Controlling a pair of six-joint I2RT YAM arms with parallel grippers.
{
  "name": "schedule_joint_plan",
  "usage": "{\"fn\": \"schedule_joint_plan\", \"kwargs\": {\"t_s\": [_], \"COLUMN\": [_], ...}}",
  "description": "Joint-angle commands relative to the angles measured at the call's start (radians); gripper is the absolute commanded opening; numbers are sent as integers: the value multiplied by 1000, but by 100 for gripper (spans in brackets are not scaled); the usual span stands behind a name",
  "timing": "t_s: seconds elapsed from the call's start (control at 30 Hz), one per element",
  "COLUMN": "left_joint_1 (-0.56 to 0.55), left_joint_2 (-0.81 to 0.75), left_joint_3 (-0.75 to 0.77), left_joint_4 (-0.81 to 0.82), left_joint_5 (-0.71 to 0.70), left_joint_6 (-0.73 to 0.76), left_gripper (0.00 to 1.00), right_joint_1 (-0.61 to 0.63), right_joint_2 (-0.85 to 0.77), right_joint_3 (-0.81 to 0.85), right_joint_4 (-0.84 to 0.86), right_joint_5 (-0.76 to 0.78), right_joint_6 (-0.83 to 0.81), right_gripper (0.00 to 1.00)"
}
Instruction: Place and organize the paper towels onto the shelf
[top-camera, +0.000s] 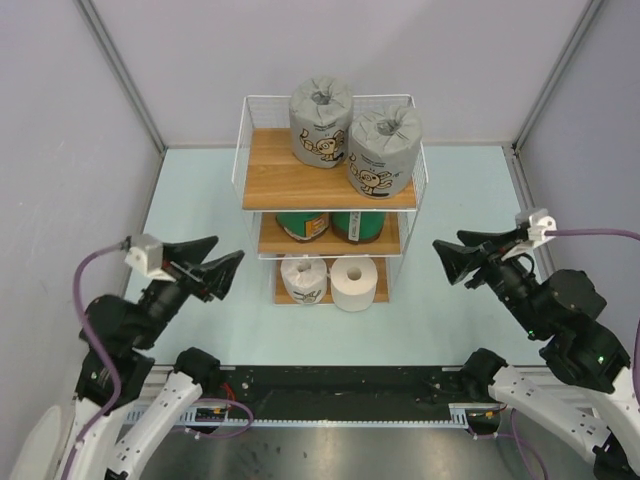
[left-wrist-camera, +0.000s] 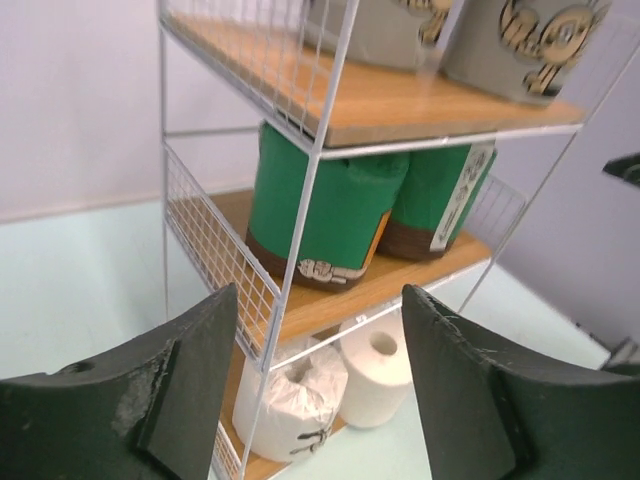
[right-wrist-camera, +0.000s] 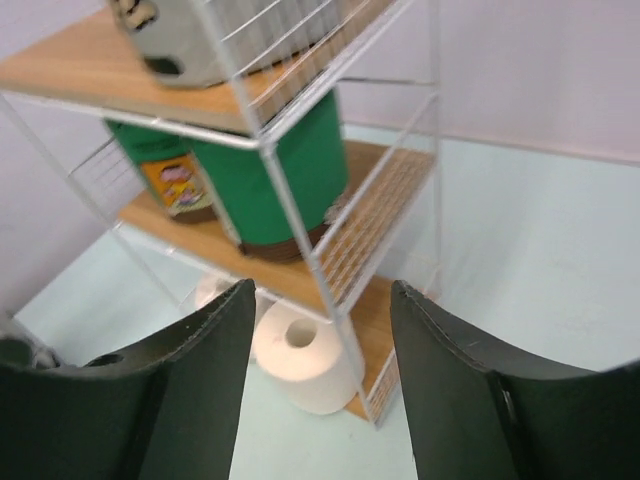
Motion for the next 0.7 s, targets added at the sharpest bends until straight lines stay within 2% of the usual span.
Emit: {"fn": "schedule_joint_plan", "kwargs": {"t_s": [0.0, 0.03, 0.13, 0.2, 0.33, 0.5, 0.57, 0.6, 0.63, 0.67], "left_joint_1": [8, 8, 8, 8, 8, 10, 14, 20, 40, 59], "left_joint_2": [-112, -141, -147, -103, -5, 93, 120, 146, 155, 169], "left_joint_3": [8, 3, -1, 12, 34, 64, 74, 81, 84, 85], "left_joint_4": [22, 18, -14, -50, -18, 41, 64, 67, 74, 81], "left_joint_5": [-119, -206, -350, -403, -458, -562, -578, -579, -575, -561], "left_joint_6": [-62, -88, -101, -104, -70, 0, 43, 55, 72, 80], "left_gripper": [73, 74, 71, 63, 59, 48, 47, 47, 46, 45], "right_joint_1": [1, 0, 0, -2, -23, -143, -276, -328, -450, -504], "right_joint_2": [-10, -5, 24, 42, 117, 182, 214, 229, 242, 266], "right_joint_3": [9, 9, 12, 21, 55, 75, 80, 83, 87, 96], "right_joint_4": [28, 34, 52, 71, 91, 108, 108, 102, 94, 86], "right_joint_5": [289, 414, 601, 651, 726, 661, 552, 447, 390, 337], "right_joint_6": [49, 61, 80, 75, 86, 106, 135, 150, 167, 204], "right_gripper": [60, 60, 61, 65, 66, 66, 66, 66, 66, 67]}}
